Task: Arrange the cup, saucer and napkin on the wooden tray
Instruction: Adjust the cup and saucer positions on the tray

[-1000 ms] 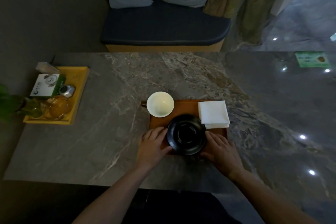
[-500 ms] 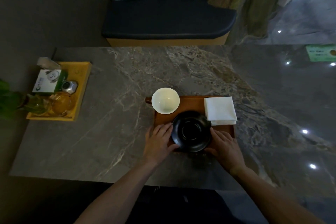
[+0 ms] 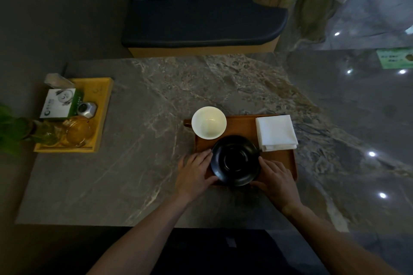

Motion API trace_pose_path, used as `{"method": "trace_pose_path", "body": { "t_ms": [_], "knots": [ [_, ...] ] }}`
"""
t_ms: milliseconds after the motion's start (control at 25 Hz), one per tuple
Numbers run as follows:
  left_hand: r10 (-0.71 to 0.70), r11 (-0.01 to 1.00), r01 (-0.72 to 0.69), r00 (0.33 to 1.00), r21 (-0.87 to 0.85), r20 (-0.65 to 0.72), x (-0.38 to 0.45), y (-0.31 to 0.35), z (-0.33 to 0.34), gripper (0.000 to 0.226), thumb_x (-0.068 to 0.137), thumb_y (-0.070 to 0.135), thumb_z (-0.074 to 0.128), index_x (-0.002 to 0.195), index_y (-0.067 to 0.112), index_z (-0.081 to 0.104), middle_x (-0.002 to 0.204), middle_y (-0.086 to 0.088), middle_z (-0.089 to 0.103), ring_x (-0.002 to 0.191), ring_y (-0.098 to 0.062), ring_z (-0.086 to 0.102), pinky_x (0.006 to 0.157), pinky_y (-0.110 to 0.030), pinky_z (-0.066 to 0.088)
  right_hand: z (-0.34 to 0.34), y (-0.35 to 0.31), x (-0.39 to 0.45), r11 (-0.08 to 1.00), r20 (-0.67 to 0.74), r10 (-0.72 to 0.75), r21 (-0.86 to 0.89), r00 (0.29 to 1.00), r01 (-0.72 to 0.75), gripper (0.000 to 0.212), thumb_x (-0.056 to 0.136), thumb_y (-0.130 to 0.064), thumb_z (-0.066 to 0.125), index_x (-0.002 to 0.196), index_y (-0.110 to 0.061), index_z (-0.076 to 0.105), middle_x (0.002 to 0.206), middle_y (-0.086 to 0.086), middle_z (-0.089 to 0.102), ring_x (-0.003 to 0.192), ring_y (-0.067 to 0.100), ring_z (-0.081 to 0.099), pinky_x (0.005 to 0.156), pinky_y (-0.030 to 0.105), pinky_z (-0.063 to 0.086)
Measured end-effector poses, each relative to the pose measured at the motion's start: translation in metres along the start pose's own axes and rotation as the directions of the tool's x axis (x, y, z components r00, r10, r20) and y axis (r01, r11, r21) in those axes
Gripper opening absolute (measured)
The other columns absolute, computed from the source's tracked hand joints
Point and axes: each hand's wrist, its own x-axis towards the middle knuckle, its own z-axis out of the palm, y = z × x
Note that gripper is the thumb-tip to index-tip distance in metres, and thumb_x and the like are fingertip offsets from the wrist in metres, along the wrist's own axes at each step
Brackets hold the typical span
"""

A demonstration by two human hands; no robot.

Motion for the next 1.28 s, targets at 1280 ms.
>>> {"method": "trace_pose_path", "body": {
  "t_ms": [1280],
  "knots": [
    [0.044,0.998,-0.047,0.995,0.039,0.087,0.0,-0.02,-0.008,0.089,0.081,0.064,0.058,0.153,0.031,0.017,0.162,0.014,0.016,0.147,-0.013,0.014,0.117,-0.05,0.014,0.006,-0.015,0.007,0.996,0.054,-0.004,-0.088,0.999,0.009,0.078,0.084,-0.057,0.058,0.148,-0.019,0.034,0.157,0.001,0.027,0.143,0.023,0.026,0.106,0.042,0.032]
  ]
}}
